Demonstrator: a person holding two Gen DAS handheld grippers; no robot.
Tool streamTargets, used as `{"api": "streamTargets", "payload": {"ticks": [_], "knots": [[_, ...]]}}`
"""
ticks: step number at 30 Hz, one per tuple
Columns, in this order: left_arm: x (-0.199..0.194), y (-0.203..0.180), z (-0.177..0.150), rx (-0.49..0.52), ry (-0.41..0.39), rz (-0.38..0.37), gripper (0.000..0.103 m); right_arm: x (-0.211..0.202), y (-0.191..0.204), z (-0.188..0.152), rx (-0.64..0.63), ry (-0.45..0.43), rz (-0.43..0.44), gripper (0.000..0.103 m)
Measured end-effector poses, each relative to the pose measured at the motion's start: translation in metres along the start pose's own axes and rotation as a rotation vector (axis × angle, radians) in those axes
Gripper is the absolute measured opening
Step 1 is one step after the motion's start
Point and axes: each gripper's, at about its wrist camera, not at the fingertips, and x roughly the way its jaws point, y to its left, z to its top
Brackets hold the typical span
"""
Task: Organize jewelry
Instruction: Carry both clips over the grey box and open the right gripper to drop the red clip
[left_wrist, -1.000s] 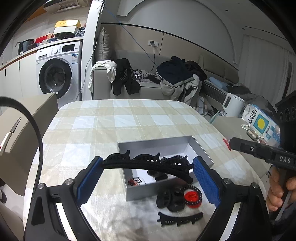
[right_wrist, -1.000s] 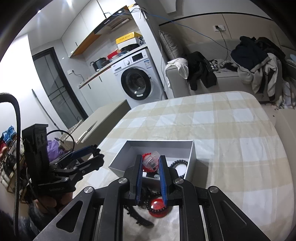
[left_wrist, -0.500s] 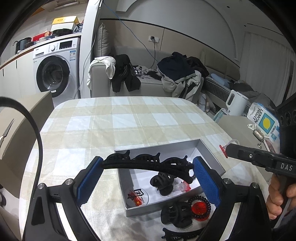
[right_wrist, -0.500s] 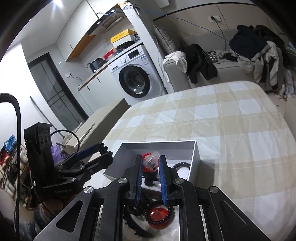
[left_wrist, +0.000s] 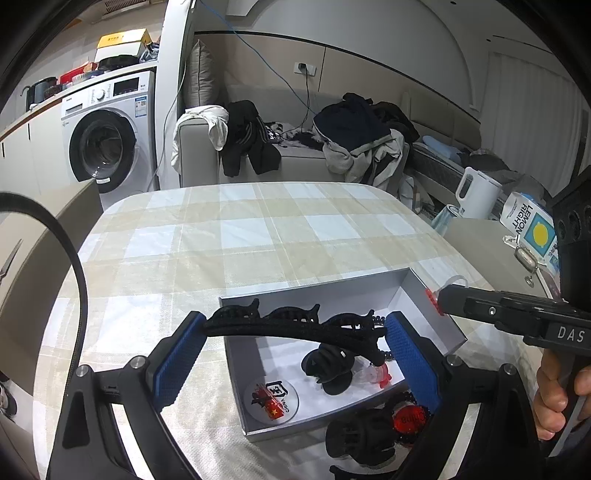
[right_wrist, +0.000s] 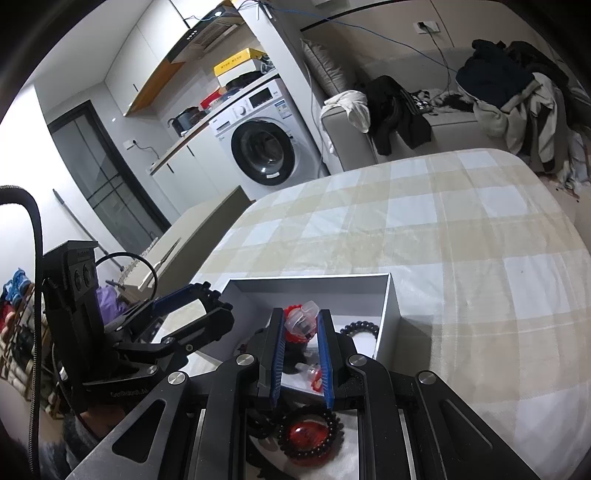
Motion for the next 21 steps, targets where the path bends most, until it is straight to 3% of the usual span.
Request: {"api": "streamTargets", "payload": {"ticks": [21], "knots": [[0.009, -0.004, -0.005, 0.029, 0.019, -0.009, 0.094, 0.024, -0.003, 0.001, 0.031, 0.043, -0.025, 0.018]]}}
